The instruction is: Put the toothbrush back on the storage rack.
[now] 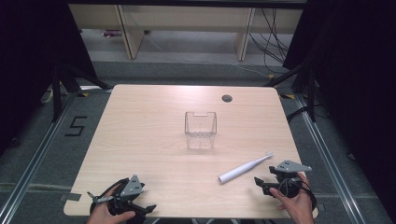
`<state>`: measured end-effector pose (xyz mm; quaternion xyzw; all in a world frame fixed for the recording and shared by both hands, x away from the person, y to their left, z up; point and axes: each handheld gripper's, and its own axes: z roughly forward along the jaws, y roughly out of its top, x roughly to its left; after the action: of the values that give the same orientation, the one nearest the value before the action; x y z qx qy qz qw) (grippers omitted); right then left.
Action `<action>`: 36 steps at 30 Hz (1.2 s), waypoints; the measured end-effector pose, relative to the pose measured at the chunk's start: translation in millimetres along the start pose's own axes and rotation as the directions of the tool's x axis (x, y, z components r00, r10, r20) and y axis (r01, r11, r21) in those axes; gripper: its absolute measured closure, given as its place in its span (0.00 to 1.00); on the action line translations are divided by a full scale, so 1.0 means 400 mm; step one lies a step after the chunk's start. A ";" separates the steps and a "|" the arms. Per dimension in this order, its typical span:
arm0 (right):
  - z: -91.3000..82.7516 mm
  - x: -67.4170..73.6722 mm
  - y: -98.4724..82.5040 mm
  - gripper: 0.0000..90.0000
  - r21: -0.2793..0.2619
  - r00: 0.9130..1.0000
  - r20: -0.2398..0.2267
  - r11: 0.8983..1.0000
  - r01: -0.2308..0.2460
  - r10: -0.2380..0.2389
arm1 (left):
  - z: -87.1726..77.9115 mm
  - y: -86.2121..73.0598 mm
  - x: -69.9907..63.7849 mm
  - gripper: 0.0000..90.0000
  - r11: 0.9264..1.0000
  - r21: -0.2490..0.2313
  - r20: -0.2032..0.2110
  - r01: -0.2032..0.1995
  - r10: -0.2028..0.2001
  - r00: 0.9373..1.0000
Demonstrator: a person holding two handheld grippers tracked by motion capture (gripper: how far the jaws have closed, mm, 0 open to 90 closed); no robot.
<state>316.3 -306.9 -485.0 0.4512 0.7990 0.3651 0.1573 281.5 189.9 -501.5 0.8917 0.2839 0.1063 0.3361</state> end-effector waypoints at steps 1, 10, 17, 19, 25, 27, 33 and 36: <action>0.000 0.001 0.001 0.26 0.004 1.000 0.001 1.000 -0.003 0.003 | -0.001 0.001 0.001 0.17 1.000 -0.001 -0.001 -0.009 0.009 1.000; -0.005 0.012 0.012 0.33 -0.023 1.000 -0.009 1.000 0.006 -0.007 | -0.001 0.000 0.001 0.17 1.000 -0.002 -0.002 -0.008 0.008 1.000; -0.003 0.015 0.025 0.32 -0.043 0.999 -0.003 0.998 0.050 -0.050 | 0.001 -0.001 -0.001 0.17 1.000 0.002 -0.002 0.002 -0.002 1.000; 0.000 0.017 0.030 0.29 -0.049 0.999 -0.001 0.998 0.050 -0.050 | 0.000 0.000 0.001 0.17 1.000 0.000 -0.003 -0.012 0.012 1.000; 0.008 0.024 0.038 0.27 -0.055 0.999 -0.015 0.998 0.035 -0.036 | 0.000 0.000 0.000 0.17 1.000 -0.001 -0.004 -0.003 0.003 1.000; 0.011 0.028 0.045 0.26 -0.058 0.999 -0.004 0.997 0.053 -0.053 | 0.000 0.000 -0.001 0.17 1.000 -0.001 -0.003 0.002 -0.002 1.000; 0.021 0.036 0.054 0.29 -0.064 0.998 -0.021 0.996 0.055 -0.057 | 0.000 0.000 0.001 0.17 1.000 0.000 -0.006 -0.008 0.008 1.000; 0.026 0.042 0.064 0.24 -0.072 0.999 -0.008 0.996 0.044 -0.045 | 0.000 0.000 0.004 0.17 1.000 0.007 -0.002 -0.004 0.004 1.000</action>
<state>328.7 -279.8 -472.3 0.4255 0.7959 0.3923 0.1776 282.9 191.0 -501.4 0.8933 0.2829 0.1068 0.3327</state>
